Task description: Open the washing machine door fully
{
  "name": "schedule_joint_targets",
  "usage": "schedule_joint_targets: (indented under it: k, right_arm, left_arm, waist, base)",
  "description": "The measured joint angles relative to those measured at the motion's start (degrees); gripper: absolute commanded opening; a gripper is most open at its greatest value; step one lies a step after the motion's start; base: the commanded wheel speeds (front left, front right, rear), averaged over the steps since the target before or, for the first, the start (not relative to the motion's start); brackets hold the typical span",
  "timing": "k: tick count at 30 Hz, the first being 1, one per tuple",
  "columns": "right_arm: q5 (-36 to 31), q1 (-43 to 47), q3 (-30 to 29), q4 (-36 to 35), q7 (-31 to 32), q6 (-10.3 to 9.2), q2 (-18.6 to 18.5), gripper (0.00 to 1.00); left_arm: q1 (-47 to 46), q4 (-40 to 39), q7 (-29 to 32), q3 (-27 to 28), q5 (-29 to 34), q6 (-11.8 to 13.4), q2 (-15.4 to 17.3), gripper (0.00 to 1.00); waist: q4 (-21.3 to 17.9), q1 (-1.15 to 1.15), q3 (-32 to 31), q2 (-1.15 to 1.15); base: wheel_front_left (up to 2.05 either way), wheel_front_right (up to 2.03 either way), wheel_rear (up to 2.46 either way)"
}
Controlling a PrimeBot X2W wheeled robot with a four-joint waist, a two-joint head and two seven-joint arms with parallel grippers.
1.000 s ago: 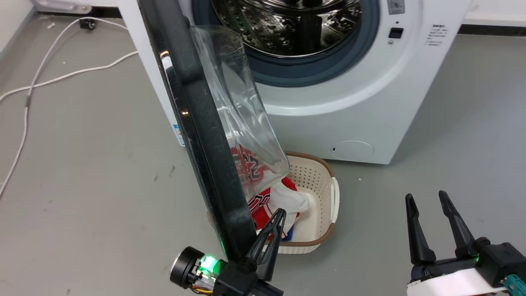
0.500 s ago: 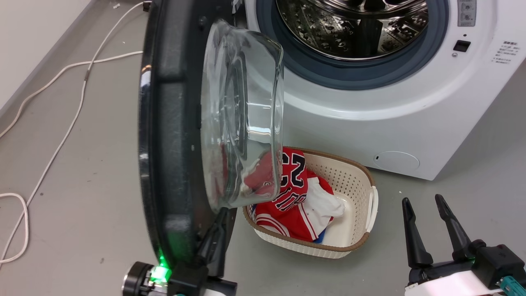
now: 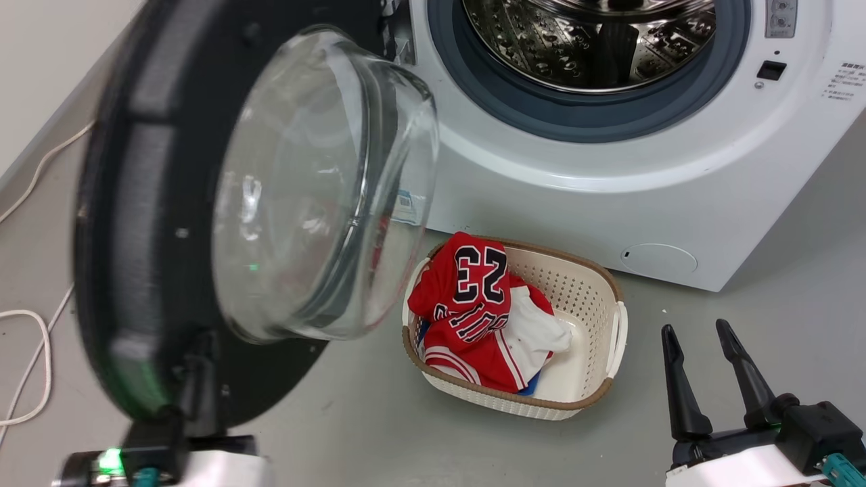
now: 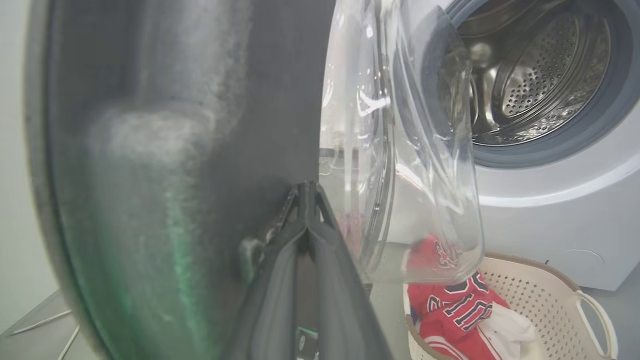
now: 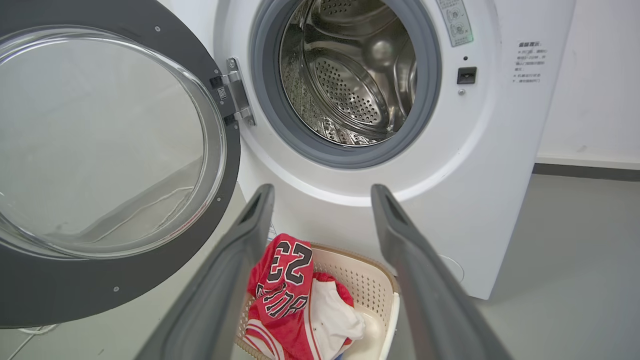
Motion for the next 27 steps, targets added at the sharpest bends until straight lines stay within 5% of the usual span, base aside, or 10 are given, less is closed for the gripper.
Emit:
schedule_joint_targets:
  k: [27]
  right_arm:
    - [-2.61, -3.72, -0.54, -0.24, -0.01, 0.00, 0.00, 1.00]
  left_arm:
    - [-13.24, 13.48, -0.01, 24.49, -2.08, -6.06, 0.87, 0.00]
  waist:
    - [-2.66, 0.00, 7.19, 0.00]
  base:
    - [0.00, 0.00, 0.00]
